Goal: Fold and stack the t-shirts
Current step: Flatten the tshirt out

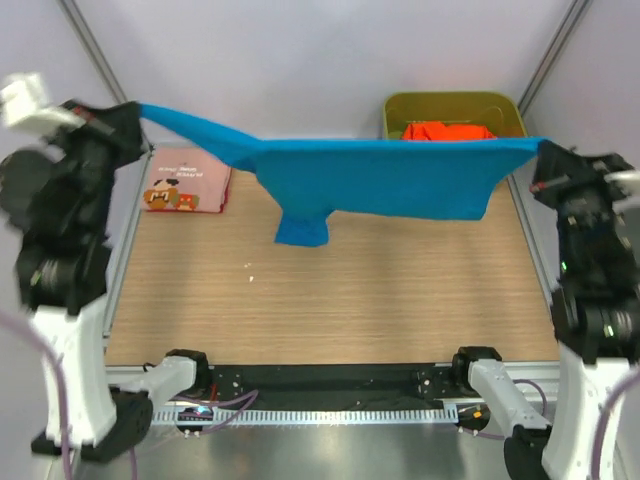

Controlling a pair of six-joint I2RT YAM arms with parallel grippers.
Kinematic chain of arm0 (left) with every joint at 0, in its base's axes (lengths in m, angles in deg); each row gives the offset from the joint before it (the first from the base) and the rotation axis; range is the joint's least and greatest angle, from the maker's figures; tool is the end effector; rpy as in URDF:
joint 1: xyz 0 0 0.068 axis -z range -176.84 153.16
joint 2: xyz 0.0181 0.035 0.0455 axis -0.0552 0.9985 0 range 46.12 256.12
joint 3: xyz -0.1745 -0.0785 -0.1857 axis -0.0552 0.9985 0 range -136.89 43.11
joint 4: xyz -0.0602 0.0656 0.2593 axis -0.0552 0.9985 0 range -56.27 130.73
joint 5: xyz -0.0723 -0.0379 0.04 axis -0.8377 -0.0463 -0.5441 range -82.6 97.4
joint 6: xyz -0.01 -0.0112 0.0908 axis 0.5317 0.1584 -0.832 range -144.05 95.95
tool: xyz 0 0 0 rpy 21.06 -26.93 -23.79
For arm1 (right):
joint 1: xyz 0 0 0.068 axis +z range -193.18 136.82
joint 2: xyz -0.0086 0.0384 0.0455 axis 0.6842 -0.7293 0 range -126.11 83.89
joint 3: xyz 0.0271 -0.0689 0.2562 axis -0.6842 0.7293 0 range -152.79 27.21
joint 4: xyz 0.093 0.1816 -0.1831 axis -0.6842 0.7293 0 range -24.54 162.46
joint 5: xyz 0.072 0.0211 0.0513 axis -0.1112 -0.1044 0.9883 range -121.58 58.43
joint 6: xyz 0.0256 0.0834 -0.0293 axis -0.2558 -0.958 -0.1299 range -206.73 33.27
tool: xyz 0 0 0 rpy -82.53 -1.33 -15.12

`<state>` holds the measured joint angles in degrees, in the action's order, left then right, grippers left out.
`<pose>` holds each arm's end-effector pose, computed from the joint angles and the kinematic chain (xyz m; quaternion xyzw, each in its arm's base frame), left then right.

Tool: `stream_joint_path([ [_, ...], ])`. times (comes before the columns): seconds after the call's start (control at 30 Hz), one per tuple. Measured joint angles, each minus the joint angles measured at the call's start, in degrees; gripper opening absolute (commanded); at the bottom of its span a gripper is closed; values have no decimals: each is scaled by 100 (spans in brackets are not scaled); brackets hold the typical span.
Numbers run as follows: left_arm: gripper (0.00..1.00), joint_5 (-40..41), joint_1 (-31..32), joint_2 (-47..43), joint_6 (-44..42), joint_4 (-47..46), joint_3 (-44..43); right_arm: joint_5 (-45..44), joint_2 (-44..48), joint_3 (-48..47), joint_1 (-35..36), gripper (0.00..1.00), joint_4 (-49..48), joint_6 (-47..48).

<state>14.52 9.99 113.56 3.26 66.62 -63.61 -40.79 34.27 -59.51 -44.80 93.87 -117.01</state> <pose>0.2379 -0.0180 0.5789 -0.1639 0.6464 -0.1788 0.7234 0.1765 -0.0182 0.5370 0.2372 0.6077 0.1364 0.7456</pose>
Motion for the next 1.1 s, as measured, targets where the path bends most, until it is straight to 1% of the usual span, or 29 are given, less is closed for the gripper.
stream_joint_path([
  [0.1, 0, 48, 0, -920, 107, 173, -319, 59, 638, -542, 0, 1, 570, -28],
  [0.2, 0, 37, 0, -1335, 192, 365, -789, 63, 929, -1211, 0, 1, 1211, -42],
  [0.3, 0, 39, 0, -1401, 232, 780, -1209, 7, 1008, -1928, 0, 1, 1858, -42],
  [0.37, 0, 35, 0, -1355, 225, 1073, -1384, -17, 1038, -2223, 0, 1, 2081, -37],
  [0.43, 0, 31, 0, -1255, 219, 1403, -1561, -70, 1054, -2345, 0, 1, 2229, -33],
  [0.5, 0, 26, 0, -1130, 179, 1611, -1659, -138, 1054, -2251, 0, 1, 2260, -24],
  [0.57, 0, 31, 0, -1097, 98, 1572, -1456, -214, 1043, -1893, 0, 1, 2181, -20],
  [0.63, 0, 26, 0, -1088, 31, 1478, -994, -264, 1010, -1394, 0, 1, 2002, -20],
  [0.73, 0, -79, 0, -957, -61, 1056, 87, -278, 791, -184, 0, 1, 1360, -24],
  [0.8, 0, -166, 0, -699, -87, 649, 863, -264, 555, 632, 0, 1, 874, -31],
  [0.9, 0, -339, 0, 0, -120, 63, 1755, -260, 2, 1941, 0, 1, 57, -33],
  [0.93, 0, -393, 0, 319, -131, -186, 2000, -245, -186, 2238, 0, 1, -146, -35],
  [1.03, 0, -590, 0, 1209, -142, -664, 2404, -107, -868, 3169, 0, 1, -929, -33],
  [1.1, 0, -831, 0, 1821, -133, -894, 2441, -87, -1298, 3442, 0, 1, -1307, -33],
])
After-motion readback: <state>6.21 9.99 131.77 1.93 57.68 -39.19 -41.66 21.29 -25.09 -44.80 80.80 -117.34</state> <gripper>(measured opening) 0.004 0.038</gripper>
